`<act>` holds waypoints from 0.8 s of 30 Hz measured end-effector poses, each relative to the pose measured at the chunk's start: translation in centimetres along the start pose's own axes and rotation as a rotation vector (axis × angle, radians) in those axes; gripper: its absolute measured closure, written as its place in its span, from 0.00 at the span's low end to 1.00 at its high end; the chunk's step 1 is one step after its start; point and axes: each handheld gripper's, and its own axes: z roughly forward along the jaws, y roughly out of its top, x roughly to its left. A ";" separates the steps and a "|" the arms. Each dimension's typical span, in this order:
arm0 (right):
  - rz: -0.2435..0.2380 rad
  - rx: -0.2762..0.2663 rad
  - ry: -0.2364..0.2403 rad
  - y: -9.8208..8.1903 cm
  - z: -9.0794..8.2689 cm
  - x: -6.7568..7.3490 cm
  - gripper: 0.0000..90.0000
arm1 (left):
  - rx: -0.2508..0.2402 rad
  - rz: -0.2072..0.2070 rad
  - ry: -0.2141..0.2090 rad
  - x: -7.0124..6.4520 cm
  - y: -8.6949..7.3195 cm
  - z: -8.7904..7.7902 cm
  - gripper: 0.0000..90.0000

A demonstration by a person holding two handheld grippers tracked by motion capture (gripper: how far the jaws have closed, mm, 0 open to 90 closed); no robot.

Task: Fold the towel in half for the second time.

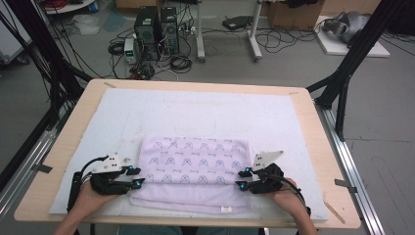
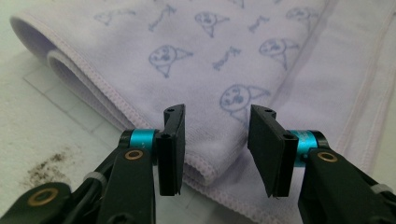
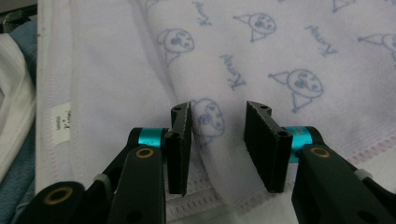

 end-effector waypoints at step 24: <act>-0.080 -0.075 0.209 1.8 -4.7 3.9 0.77 | -0.057 0.063 -0.021 -4.4 -0.4 -4.7 0.78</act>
